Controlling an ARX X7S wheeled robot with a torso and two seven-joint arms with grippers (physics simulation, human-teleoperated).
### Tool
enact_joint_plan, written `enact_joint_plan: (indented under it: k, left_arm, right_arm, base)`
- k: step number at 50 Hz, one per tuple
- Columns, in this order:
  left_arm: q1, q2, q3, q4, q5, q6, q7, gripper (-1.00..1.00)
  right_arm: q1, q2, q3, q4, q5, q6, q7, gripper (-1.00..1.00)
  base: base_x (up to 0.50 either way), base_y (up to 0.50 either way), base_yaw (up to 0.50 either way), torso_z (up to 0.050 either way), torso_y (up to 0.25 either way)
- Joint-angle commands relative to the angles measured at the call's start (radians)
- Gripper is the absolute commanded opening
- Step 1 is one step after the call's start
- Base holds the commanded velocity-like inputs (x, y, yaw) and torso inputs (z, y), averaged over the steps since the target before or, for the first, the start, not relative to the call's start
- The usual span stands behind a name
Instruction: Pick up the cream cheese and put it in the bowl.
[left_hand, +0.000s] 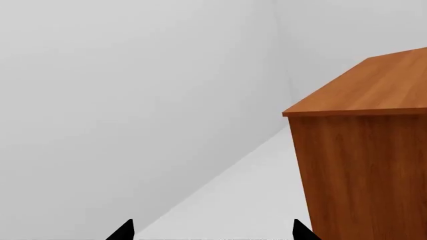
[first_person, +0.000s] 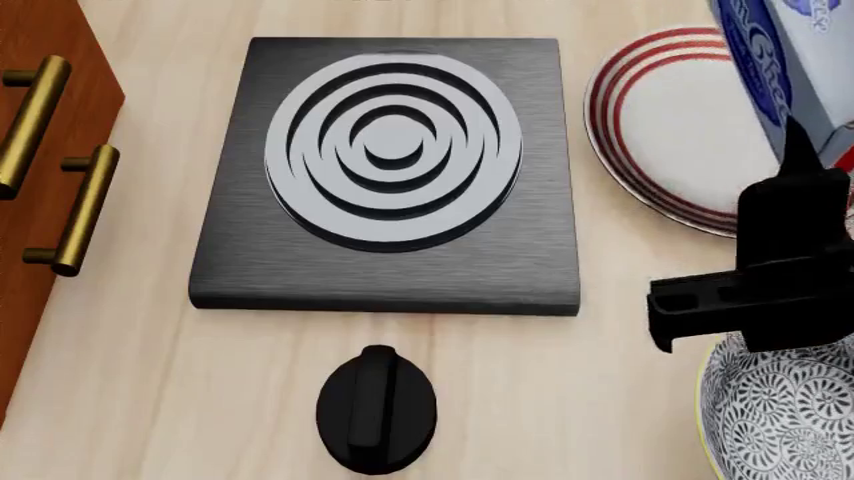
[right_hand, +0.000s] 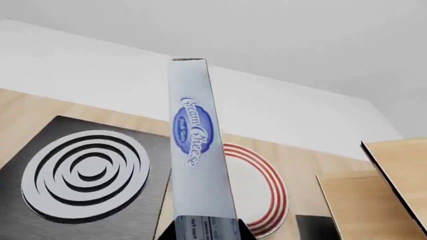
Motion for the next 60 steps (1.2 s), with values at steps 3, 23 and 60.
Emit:
enact_joint_plan:
  k: [3, 23, 60]
  left_arm:
    - [-0.004, -0.006, 0.004, -0.008, 0.005, -0.006, 0.000, 1.00]
    - [-0.004, 0.000, 0.011, -0.002, 0.017, -0.014, -0.001, 1.00]
    - [-0.013, 0.000, -0.002, 0.011, 0.000, -0.027, -0.007, 1.00]
  right_arm:
    - [0.094, 0.053, -0.007, 0.033, 0.139, 0.087, 0.079, -1.00]
    - [0.210, 0.125, -0.038, 0.090, 0.361, 0.238, 0.153, -1.00]
    - [0.363, 0.174, -0.139, 0.246, 0.631, 0.508, 0.356, -1.00]
  base:
    - [0.00, 0.00, 0.00, 0.000, 0.000]
    - [0.00, 0.00, 0.00, 0.000, 0.001]
    - [0.00, 0.00, 0.00, 0.000, 0.001]
